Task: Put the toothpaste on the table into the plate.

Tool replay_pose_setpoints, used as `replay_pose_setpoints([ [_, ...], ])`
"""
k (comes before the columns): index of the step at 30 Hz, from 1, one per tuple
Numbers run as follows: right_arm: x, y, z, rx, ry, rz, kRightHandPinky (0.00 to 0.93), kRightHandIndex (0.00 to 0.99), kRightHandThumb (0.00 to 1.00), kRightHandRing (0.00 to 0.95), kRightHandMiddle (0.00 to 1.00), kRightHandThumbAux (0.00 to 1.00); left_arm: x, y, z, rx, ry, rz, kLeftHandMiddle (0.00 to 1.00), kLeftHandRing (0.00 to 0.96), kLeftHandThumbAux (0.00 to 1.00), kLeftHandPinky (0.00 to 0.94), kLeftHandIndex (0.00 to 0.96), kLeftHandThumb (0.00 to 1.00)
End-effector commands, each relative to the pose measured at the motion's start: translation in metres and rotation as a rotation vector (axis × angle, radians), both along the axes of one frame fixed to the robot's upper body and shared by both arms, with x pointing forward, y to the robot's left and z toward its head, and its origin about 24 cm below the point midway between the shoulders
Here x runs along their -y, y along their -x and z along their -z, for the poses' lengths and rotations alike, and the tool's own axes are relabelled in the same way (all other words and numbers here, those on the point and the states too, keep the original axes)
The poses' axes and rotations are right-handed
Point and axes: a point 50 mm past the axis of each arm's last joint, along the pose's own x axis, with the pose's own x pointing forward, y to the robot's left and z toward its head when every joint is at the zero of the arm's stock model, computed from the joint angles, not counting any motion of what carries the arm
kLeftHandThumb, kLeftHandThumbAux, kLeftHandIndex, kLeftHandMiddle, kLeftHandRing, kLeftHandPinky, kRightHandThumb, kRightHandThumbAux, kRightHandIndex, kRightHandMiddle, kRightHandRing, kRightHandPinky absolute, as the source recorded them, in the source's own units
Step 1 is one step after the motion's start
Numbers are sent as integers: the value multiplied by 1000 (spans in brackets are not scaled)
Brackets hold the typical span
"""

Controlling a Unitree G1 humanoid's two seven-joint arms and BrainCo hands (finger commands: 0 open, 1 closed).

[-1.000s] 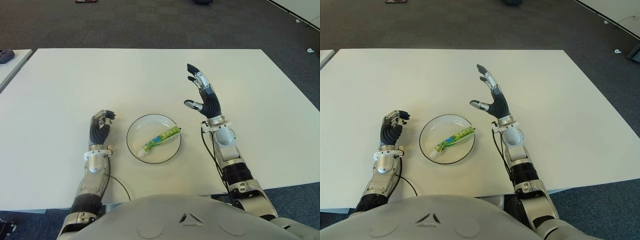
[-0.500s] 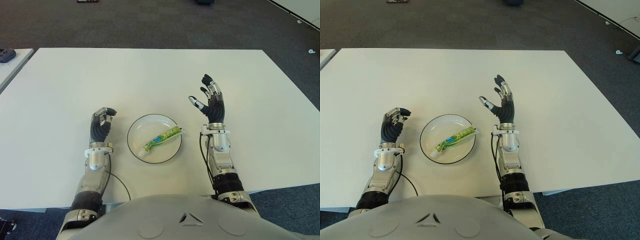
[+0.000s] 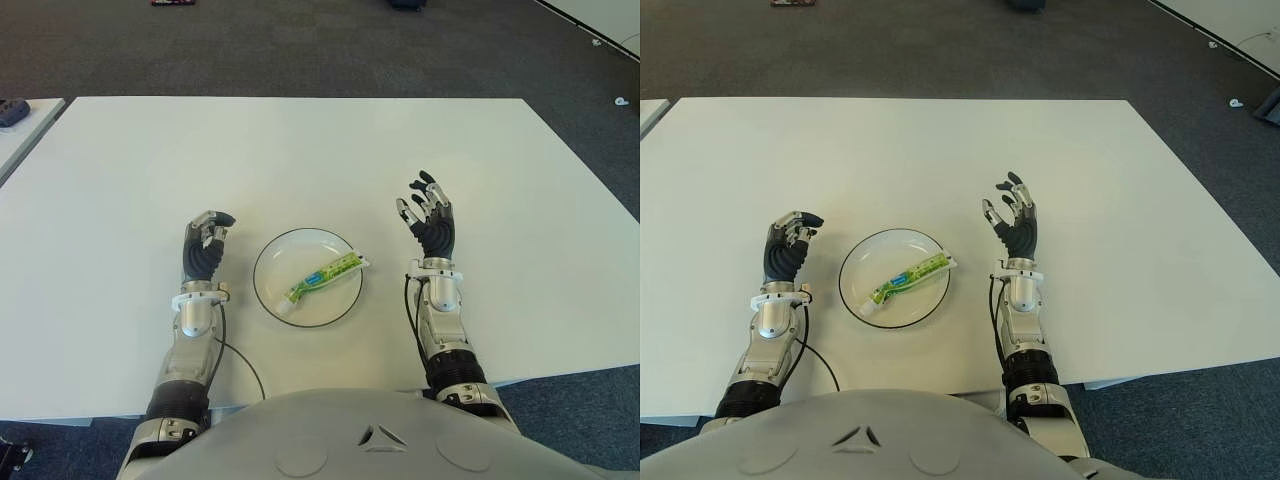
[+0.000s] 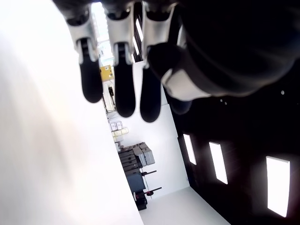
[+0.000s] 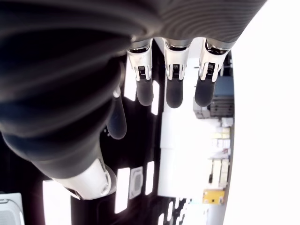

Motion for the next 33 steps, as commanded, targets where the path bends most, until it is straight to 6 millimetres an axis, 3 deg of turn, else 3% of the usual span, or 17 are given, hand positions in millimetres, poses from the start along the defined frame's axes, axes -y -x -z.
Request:
replay_pose_setpoints([
  [1, 1, 0, 4, -9, 11, 12, 401, 424, 679, 368, 402, 727, 3, -1, 1, -19, -7, 6, 444, 421, 675, 414, 461, 839],
  [33, -7, 12, 22, -203, 39, 24, 424, 429, 709, 418, 454, 730, 3, -1, -1, -35, -1, 11, 446, 419, 675, 400, 459, 838],
])
